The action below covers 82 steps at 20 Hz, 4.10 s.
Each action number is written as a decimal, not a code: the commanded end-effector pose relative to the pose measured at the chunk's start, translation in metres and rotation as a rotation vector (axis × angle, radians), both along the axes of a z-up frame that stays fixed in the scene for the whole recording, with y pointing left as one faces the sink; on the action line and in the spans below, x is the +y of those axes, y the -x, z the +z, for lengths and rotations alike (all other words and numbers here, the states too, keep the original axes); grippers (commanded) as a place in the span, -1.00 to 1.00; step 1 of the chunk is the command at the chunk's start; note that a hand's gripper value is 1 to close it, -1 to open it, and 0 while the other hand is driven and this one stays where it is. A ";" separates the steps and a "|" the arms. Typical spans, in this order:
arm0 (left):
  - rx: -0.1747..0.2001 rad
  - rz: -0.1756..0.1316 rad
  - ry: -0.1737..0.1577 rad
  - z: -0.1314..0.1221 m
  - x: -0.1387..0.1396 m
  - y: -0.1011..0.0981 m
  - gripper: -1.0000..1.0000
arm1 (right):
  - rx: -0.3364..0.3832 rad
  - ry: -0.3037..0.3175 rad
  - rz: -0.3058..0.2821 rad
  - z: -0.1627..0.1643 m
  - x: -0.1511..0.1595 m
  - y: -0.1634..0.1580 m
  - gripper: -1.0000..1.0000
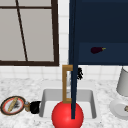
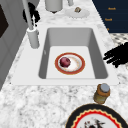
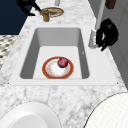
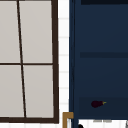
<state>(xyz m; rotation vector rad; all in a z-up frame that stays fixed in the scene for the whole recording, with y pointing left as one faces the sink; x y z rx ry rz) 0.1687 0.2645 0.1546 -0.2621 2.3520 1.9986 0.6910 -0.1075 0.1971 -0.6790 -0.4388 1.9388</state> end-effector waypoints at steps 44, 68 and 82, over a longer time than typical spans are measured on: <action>0.000 0.000 0.000 0.000 0.000 0.000 0.00 | 0.023 0.470 -0.023 -0.013 0.081 0.001 1.00; 0.000 0.000 0.000 0.000 0.000 0.000 0.00 | 0.055 0.016 -0.021 0.000 0.027 0.009 -1.00; 0.000 0.000 0.000 0.000 0.000 0.000 0.00 | 0.029 0.059 -0.033 0.004 0.014 0.005 -1.00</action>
